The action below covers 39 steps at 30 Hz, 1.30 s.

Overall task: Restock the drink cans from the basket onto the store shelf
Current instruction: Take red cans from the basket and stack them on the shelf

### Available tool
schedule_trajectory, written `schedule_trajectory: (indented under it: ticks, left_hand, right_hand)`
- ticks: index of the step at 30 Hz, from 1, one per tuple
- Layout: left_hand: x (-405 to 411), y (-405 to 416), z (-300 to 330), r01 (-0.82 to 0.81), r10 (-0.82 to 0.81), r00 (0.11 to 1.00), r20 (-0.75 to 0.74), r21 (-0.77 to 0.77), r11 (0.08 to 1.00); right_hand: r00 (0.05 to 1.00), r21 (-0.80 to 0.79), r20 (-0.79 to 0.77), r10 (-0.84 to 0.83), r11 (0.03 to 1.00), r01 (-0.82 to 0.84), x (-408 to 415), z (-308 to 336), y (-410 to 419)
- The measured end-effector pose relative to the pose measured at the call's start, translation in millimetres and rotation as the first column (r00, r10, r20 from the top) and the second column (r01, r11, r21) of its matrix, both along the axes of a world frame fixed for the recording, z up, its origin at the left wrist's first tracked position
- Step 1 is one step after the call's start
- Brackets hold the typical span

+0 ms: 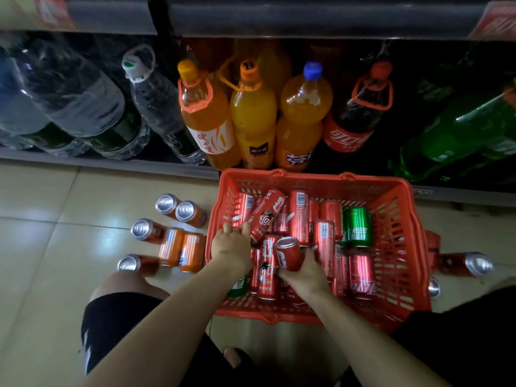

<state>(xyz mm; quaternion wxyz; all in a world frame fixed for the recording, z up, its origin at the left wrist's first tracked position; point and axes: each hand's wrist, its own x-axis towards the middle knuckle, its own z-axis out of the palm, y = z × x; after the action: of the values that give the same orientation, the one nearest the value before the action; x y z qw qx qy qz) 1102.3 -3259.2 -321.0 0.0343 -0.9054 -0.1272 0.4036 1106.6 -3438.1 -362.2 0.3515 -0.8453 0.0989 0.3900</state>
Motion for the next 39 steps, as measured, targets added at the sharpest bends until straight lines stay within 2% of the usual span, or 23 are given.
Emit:
schedule_trajectory:
  ticks: [2, 6, 11, 14, 17, 21, 23, 26, 30, 33, 36, 39]
  left_hand:
    - [1.8, 1.8, 0.0, 0.020, -0.020, 1.000, 0.017, 0.010, 1.000]
    - [3.0, 3.3, -2.3, -0.045, 0.051, 0.994, 0.094, -0.065, 0.997]
    - [-13.1, 0.0, -12.7, -0.201, 0.257, 0.947, 0.191, -0.270, 0.942]
    - [-16.9, 5.3, -10.6, -0.281, 0.374, 0.912, 0.169, -0.408, 0.869]
    - [-15.6, 12.6, 5.1, -0.256, 0.401, 0.889, 0.221, -0.487, 0.835]
    - [6.6, 8.3, 40.1, -0.115, 0.353, 0.871, 0.340, -0.558, 0.822]
    - [27.2, -1.0, 47.8, -0.114, 0.380, 0.871, 0.311, -0.626, 0.772]
    - [57.5, -25.1, 40.9, -0.217, 0.457, 0.874, 0.165, -0.710, 0.670]
    - [71.3, -62.0, 4.4, -0.374, 0.475, 0.878, -0.054, -0.696, 0.613]
    - [64.6, -77.3, -20.7, -0.504, 0.620, 0.780, -0.086, -0.673, 0.541]
    - [56.1, -91.6, -32.5, -0.570, 0.769, 0.637, -0.056, -0.706, 0.420]
    - [50.9, -112.1, -31.3, -0.576, 0.825, 0.565, -0.032, -0.731, 0.366]
  right_hand:
    - [1.000, 0.023, -0.018, 0.024, 0.999, -0.023, -1.6, -0.3, -3.8]
    - [0.999, 0.084, -0.012, 0.034, 0.996, -0.033, 1.8, -1.7, -11.0]
    - [0.997, 0.207, -0.002, -0.073, 0.976, 0.072, 3.7, 6.3, -17.7]
    - [0.993, 0.268, -0.011, -0.119, 0.956, 0.118, 16.6, 11.5, -29.3]
    - [0.969, 0.307, 0.022, -0.247, 0.924, 0.228, 35.5, 18.5, -43.6]
    - [0.882, 0.314, 0.028, -0.471, 0.842, 0.439, 56.0, 8.8, -61.6]
    - [0.861, 0.307, -0.005, -0.508, 0.819, 0.485, 61.7, 2.9, -71.2]
    - [0.847, 0.332, -0.076, -0.526, 0.788, 0.519, 62.7, -8.2, -85.5]
    - [0.777, 0.396, -0.261, -0.573, 0.670, 0.628, 59.2, -21.1, -92.9]
    - [0.761, 0.431, -0.369, -0.533, 0.627, 0.649, 63.0, -25.0, -96.5]
    - [0.787, 0.436, -0.378, -0.487, 0.657, 0.616, 66.6, -29.9, -100.1]
    - [0.820, 0.442, -0.394, -0.416, 0.697, 0.565, 68.4, -30.8, -100.3]
